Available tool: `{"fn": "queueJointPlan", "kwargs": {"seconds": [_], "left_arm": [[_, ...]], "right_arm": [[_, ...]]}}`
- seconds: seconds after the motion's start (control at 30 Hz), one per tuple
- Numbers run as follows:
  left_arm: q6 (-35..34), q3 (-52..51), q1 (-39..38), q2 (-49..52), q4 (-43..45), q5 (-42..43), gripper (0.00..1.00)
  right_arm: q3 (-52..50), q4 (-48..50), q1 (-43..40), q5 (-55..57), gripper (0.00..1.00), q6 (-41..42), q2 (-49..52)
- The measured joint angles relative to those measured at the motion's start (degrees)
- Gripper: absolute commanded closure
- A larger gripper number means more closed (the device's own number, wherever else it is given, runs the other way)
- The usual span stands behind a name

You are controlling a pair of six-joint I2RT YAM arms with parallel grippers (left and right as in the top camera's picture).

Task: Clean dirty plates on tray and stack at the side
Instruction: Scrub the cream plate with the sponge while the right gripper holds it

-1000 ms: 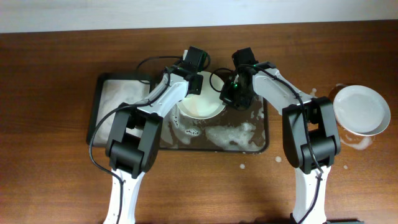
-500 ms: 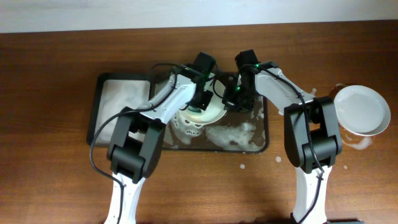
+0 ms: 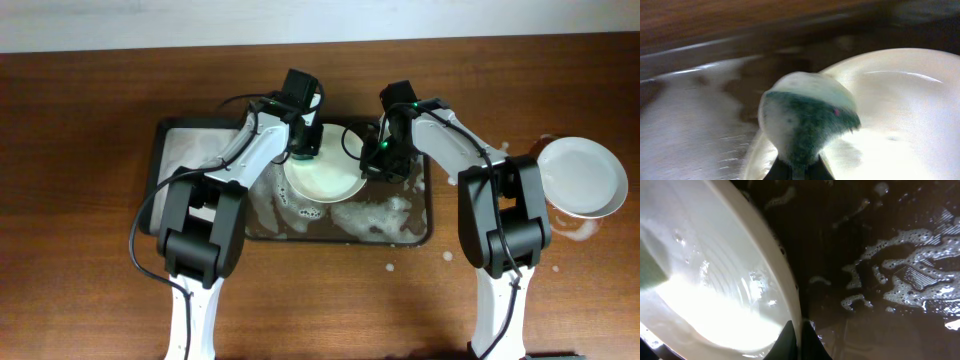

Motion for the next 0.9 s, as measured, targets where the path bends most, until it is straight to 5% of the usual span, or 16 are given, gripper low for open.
{"fn": "queueJointPlan", "kwargs": {"seconds": [0.23, 0.9], "left_arm": [[5.57, 0.02, -0.26, -5.73, -2.62, 15.19, 1.00], [6.43, -1.18, 1.05, 1.42, -1.46, 24.83, 1.00]], "right_arm": [[0.00, 0.00, 0.00, 0.13, 0.96, -0.37, 0.00], [0.00, 0.00, 0.00, 0.13, 0.96, -0.42, 0.00]]}}
